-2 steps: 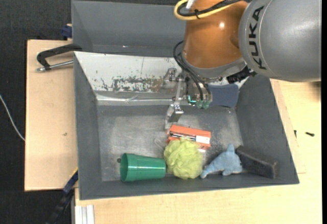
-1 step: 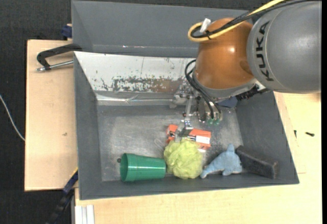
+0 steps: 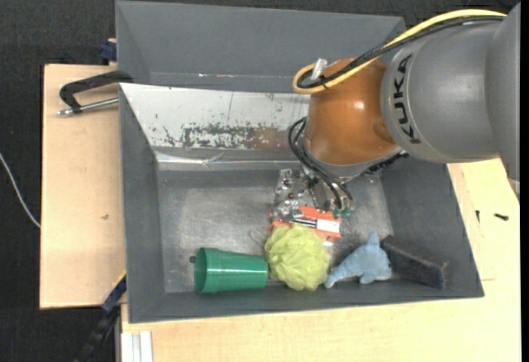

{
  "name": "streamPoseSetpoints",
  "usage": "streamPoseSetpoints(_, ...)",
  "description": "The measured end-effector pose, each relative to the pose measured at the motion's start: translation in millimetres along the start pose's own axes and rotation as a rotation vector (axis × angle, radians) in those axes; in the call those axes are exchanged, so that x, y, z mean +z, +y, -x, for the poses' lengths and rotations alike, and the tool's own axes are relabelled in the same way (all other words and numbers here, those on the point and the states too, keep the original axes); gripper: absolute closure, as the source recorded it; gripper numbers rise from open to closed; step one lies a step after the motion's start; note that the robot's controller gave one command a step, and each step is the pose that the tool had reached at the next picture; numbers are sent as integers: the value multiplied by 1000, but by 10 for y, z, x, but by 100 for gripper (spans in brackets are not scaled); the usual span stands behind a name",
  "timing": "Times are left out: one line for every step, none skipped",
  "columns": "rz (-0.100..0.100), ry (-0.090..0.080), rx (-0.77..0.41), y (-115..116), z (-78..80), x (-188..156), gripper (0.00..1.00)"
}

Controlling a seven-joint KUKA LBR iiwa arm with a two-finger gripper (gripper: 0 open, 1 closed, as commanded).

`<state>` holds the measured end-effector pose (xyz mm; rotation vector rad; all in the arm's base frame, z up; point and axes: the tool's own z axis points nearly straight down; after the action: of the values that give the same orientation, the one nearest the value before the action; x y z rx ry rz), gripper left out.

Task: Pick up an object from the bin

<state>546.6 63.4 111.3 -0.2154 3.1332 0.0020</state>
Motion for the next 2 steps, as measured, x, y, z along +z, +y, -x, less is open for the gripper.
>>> streamPoseSetpoints(0,0,0,-1,0,0,100)
streamPoseSetpoints(0,-2,1,-43,103,-208,100)
